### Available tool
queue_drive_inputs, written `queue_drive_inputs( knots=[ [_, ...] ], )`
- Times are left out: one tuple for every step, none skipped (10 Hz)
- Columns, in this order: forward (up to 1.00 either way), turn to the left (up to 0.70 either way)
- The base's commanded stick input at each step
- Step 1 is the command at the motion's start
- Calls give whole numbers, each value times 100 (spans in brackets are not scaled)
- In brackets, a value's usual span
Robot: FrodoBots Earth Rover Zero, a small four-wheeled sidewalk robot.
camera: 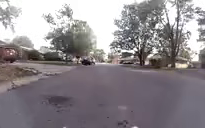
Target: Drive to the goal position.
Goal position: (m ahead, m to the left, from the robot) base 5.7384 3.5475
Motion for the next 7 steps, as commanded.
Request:
queue_drive_inputs(
  knots=[
    [85,0],
    [85,0],
    [85,0],
    [85,0],
    [85,0],
    [85,0],
    [85,0]
  ],
)
